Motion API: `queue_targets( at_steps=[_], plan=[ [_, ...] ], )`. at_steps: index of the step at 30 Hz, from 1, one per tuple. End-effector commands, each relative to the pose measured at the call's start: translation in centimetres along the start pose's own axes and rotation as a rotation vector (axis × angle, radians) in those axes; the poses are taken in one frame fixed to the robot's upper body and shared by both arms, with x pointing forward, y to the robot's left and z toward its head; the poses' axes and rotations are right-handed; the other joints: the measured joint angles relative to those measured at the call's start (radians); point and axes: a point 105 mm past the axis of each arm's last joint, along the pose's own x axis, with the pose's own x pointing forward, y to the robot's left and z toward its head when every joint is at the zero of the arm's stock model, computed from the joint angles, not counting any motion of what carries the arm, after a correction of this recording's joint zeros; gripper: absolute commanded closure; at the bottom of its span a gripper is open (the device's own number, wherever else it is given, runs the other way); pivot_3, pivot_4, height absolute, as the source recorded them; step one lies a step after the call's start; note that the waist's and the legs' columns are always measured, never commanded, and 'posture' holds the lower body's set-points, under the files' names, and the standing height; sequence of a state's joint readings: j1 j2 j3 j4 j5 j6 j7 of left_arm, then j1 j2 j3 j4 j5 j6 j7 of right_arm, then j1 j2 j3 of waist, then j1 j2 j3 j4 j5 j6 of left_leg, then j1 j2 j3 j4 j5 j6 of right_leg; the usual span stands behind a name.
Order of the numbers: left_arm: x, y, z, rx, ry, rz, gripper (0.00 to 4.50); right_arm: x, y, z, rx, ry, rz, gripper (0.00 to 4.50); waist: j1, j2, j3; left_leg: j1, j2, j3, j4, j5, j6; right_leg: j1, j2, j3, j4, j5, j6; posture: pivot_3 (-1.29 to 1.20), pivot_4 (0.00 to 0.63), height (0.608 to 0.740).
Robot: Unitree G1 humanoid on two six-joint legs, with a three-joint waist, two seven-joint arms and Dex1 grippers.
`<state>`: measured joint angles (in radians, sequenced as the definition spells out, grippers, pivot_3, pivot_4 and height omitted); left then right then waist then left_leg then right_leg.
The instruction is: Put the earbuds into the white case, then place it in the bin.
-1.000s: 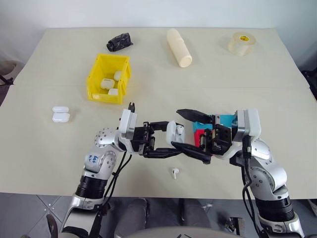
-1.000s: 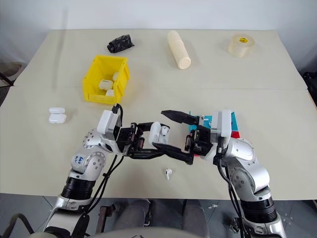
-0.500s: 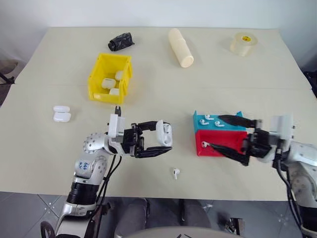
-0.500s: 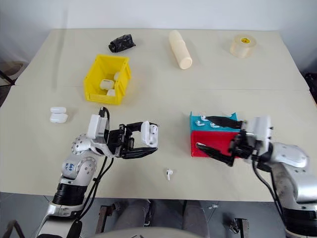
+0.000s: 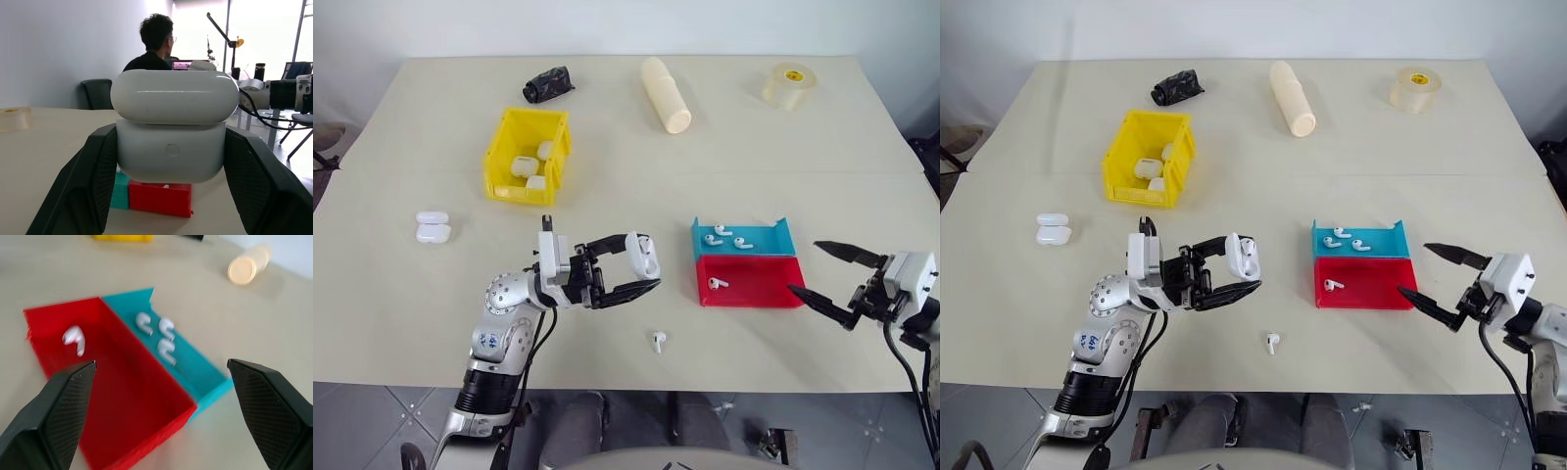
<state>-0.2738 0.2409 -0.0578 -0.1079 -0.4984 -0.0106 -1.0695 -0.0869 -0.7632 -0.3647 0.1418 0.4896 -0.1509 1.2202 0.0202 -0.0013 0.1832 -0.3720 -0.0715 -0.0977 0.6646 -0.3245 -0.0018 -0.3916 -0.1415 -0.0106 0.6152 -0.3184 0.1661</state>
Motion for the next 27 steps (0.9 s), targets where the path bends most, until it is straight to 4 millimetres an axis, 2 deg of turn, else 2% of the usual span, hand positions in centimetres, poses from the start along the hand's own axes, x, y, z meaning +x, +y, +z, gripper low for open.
queue_targets(
  at_steps=[1, 3, 7, 11, 17, 27],
  plan=[
    [0.2, 0.1, 1.0, 0.045, -0.022, -0.005, 1.70, 2.4, -0.8, 1.6, 0.009, 0.127, 0.055, 0.01, 0.001, 0.001, 0.000, 0.000, 0.000, 0.000, 0.000, 0.000, 0.000, 0.000, 0.000, 0.000, 0.000, 0.000, 0.000, 0.00, 0.150, 0.740],
    [0.2, 0.1, 1.1, 0.039, -0.028, -0.013, 1.70, 3.7, -1.5, 1.8, 0.019, 0.258, 0.088, 0.01, 0.003, 0.001, 0.000, -0.001, -0.001, 0.000, 0.001, 0.000, 0.000, -0.001, -0.001, 0.001, 0.001, 0.000, 0.000, 0.00, 0.150, 0.740],
    [0.4, 0.0, 1.1, 0.031, -0.034, -0.028, 1.70, 5.5, -2.3, 3.1, 0.034, 0.352, 0.162, 0.01, 0.005, 0.001, 0.000, -0.001, -0.001, -0.001, 0.000, 0.000, 0.000, -0.001, -0.001, -0.001, -0.001, 0.000, 0.000, 0.00, 0.150, 0.740],
    [1.2, -0.6, 1.0, 0.035, -0.047, -0.065, 1.70, 7.0, -4.4, 2.3, 0.004, 0.584, 0.147, 0.01, 0.004, 0.001, 0.000, -0.003, -0.002, -0.002, 0.000, 0.000, 0.000, -0.002, -0.002, -0.001, -0.002, 0.000, 0.000, 0.00, 0.150, 0.740],
    [2.1, -1.4, 1.1, 0.040, -0.058, -0.103, 1.70, 8.5, -5.8, 0.7, -0.083, 0.751, 0.191, 0.01, 0.003, 0.001, 0.000, -0.005, -0.003, -0.002, -0.002, 0.000, 0.001, -0.003, -0.003, -0.003, -0.005, 0.000, 0.000, 0.00, 0.150, 0.740],
    [2.4, -1.6, 1.3, 0.051, -0.065, -0.108, 1.70, 9.8, -4.5, 0.2, -0.054, 0.789, 0.314, 0.01, 0.003, 0.001, 0.000, -0.006, -0.002, -0.002, -0.001, 0.000, 0.001, -0.005, -0.003, -0.003, -0.004, 0.000, 0.000, 0.00, 0.150, 0.740]
  ],
)
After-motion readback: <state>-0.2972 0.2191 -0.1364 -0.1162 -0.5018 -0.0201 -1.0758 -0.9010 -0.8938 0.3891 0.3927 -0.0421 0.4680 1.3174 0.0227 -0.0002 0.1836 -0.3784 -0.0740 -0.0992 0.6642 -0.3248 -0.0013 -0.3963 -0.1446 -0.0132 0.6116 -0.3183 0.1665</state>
